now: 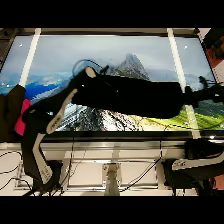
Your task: Fold the clothes and pants, and hang the long-sleeved shirts on hangers.
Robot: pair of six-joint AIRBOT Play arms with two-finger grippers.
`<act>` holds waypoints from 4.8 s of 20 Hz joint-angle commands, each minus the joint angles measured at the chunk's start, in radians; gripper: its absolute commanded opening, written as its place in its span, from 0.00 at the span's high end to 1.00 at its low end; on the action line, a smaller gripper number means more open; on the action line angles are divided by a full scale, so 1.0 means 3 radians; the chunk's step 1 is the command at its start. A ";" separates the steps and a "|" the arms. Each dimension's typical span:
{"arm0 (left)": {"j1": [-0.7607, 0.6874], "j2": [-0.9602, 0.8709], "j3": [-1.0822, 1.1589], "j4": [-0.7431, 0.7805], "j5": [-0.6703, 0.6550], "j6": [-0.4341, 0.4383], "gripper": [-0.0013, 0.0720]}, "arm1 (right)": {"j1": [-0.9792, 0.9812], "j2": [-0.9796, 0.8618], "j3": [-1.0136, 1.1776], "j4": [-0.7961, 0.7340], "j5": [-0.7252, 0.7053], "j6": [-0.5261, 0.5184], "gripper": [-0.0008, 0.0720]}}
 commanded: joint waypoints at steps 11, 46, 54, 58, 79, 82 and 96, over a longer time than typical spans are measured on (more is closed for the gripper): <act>-0.0089 0.0407 0.0003 0.0039 0.0712 0.0051 0.98 | 0.0838 0.0136 0.1331 0.0207 0.0262 -0.0070 0.98; 0.2224 0.1873 0.0009 0.0301 -0.0533 0.0179 0.48 | 0.1144 0.0280 -0.1489 0.1486 -0.1261 -0.0927 0.15; 0.2224 0.1871 0.0009 0.0301 -0.0532 0.0179 0.39 | 0.1653 -0.0493 -0.0872 0.1484 -0.0975 -0.0935 0.14; 0.2224 0.1869 0.0008 0.0299 -0.0533 0.0175 0.39 | 0.1855 -0.0720 -0.0600 0.1479 -0.1050 -0.0837 0.15; 0.2224 0.1868 0.0008 0.0299 -0.0533 0.0175 0.39 | 0.1386 -0.0855 0.0131 0.1563 -0.0748 -0.0441 0.19; 0.2224 0.1868 0.0008 0.0300 -0.0533 0.0175 0.39 | 0.1495 -0.1099 0.0440 0.1488 -0.0580 -0.0342 0.15; 0.2224 0.1868 0.0008 0.0300 -0.0533 0.0175 0.39 | 0.2022 -0.1467 0.0882 0.1053 -0.0340 -0.0319 0.15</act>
